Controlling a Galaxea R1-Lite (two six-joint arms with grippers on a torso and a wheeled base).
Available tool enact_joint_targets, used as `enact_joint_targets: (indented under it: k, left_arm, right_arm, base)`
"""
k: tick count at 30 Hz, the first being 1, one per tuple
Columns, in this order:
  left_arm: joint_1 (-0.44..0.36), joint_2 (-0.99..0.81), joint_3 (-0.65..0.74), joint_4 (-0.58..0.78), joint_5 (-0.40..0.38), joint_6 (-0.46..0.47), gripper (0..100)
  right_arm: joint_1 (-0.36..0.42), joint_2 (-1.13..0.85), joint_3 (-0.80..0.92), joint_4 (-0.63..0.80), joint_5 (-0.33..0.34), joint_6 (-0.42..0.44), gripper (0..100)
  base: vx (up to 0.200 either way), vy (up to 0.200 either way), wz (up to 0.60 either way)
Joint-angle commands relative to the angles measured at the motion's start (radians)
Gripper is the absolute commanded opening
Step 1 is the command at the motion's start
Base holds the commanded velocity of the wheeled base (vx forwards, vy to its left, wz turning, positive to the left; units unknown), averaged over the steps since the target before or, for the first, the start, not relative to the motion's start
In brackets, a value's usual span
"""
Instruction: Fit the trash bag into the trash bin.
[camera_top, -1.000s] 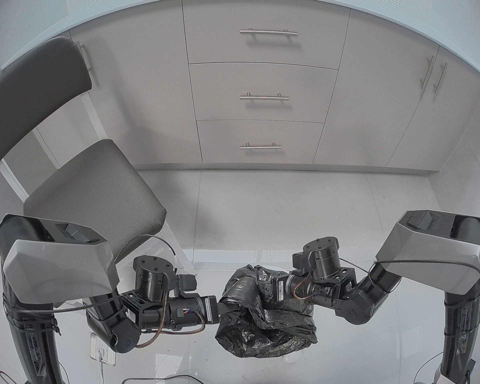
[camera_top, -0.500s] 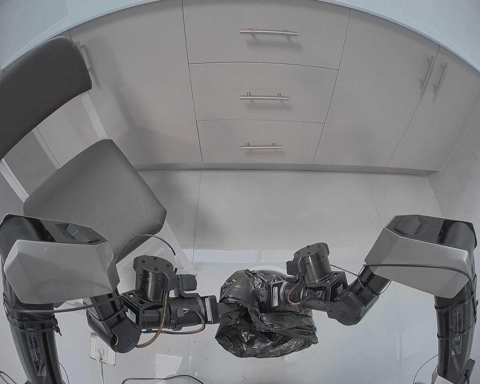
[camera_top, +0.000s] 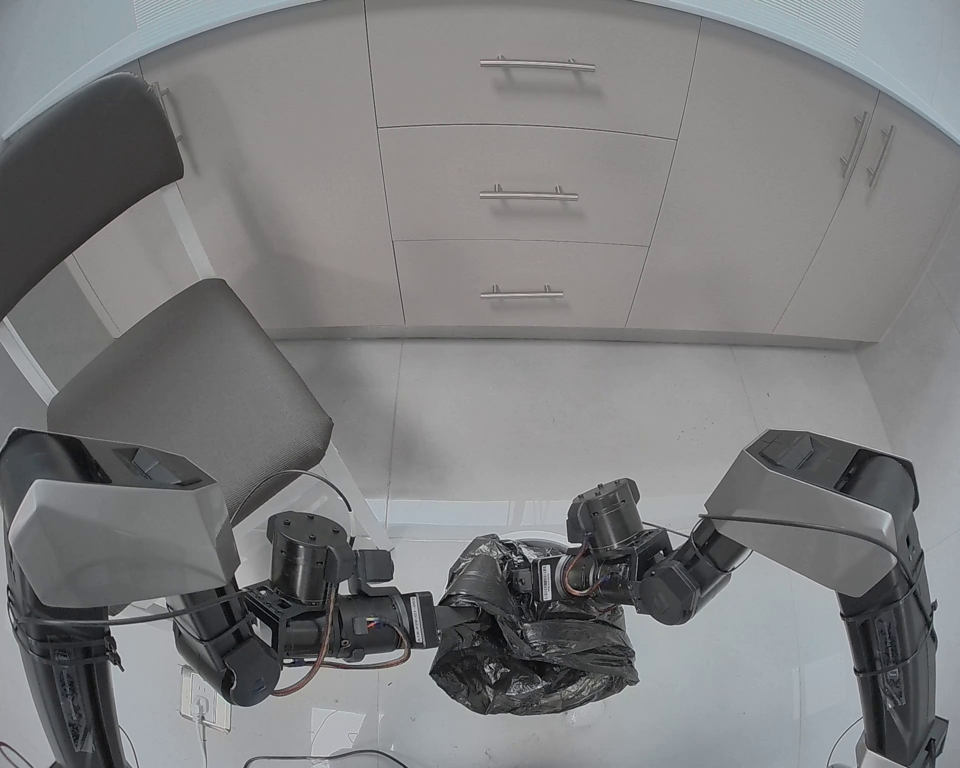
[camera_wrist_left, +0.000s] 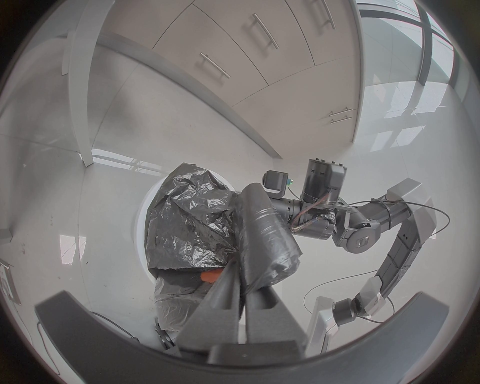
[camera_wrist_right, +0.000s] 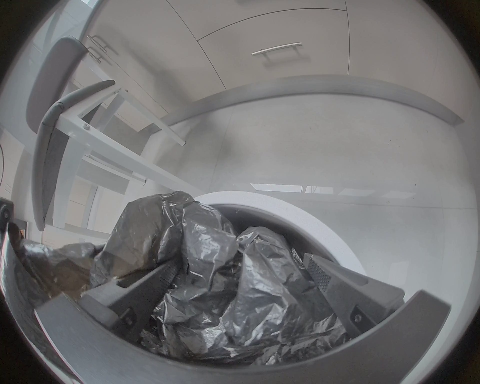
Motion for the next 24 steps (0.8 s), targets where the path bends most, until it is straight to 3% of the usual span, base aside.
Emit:
enact_joint_targets:
  k: [1, 7, 17, 22, 23, 24]
  left_arm:
    - [0.000, 0.003, 0.000, -0.001, 0.000, 0.000, 0]
    - [0.000, 0.001, 0.001, -0.001, 0.000, 0.000, 0]
    - [0.000, 0.000, 0.001, -0.001, 0.000, 0.000, 0]
    - [0.002, 0.000, 0.001, -0.001, 0.000, -0.002, 0]
    - [0.002, 0.000, 0.000, -0.001, 0.001, -0.002, 0]
    - [0.002, 0.000, 0.000, -0.001, 0.006, -0.002, 0]
  right_arm:
    - [-0.002, 0.020, -0.022, 0.002, -0.001, 0.000, 100]
    - [0.002, -0.118, 0.050, 0.004, 0.001, 0.040, 100]
    - [0.044, -0.440, 0.312, 0.004, -0.001, 0.095, 100]
    - [0.033, -0.497, 0.446, -0.003, -0.084, 0.000, 100]
    - [0.033, -0.495, 0.490, -0.013, -0.161, -0.081, 100]
    - [0.039, -0.501, 0.526, -0.029, -0.191, -0.127, 100]
  base:
    - [0.000, 0.000, 0.00]
    - [0.000, 0.000, 0.00]
    - [0.000, 0.000, 0.00]
    - [0.000, 0.000, 0.00]
    - [0.000, 0.000, 0.00]
    - [0.000, 0.000, 0.00]
